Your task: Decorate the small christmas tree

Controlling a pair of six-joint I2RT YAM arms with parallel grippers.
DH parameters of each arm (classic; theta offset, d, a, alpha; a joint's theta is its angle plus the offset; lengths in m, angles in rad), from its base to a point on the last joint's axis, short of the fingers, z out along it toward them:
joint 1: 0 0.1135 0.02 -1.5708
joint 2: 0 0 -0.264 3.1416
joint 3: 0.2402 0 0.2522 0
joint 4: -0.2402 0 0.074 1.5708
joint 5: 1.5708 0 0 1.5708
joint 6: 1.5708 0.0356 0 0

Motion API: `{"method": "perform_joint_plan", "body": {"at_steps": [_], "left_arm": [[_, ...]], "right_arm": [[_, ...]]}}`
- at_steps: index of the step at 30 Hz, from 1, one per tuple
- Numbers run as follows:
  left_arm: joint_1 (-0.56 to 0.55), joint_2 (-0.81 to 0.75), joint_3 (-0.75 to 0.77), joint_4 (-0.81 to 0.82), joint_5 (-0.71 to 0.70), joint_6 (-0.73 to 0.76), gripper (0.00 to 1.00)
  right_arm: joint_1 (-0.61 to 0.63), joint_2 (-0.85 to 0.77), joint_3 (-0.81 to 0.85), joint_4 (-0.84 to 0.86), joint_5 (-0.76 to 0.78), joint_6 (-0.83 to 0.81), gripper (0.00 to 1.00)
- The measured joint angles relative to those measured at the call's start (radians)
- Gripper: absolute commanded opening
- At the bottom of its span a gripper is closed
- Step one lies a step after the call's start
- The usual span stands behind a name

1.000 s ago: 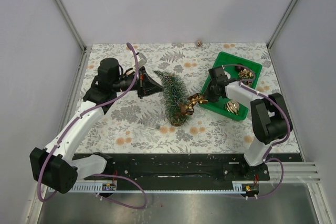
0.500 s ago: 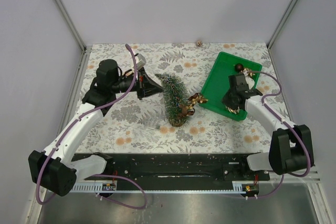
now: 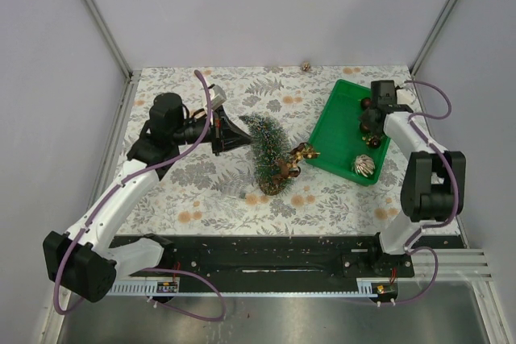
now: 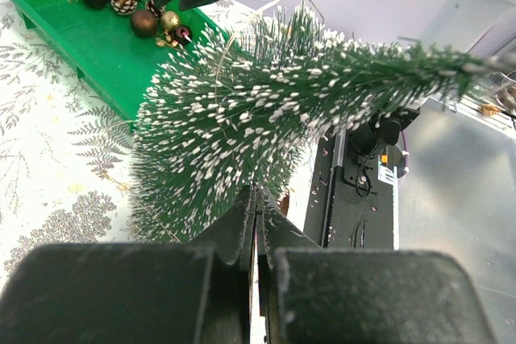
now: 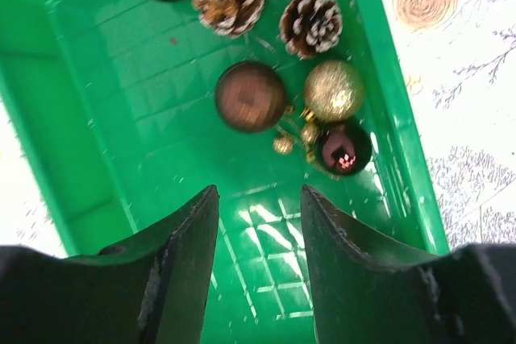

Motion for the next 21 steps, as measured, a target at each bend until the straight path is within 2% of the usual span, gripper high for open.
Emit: {"method": "perform_joint_plan", "body": {"at_steps": [8,16,21], "left_arm": [[0.0,-0.009,-0.011,0.0,0.0,-0.001,0.0],[0.0,-0.016,-0.031,0.008,0.0,-0.008,0.0],[0.0,-0.016,-0.037,0.022,0.0,-0.016,0.0]], "right_arm": [[-0.014,0.231,0.129,-0.001,0.053,-0.039,0.52],[-0.013,0.301,0.204,-0.002,0.077,-0.077,0.66],[-0.013,0.341,0.243,-0.004,0.084,-0.101,0.65]]}}
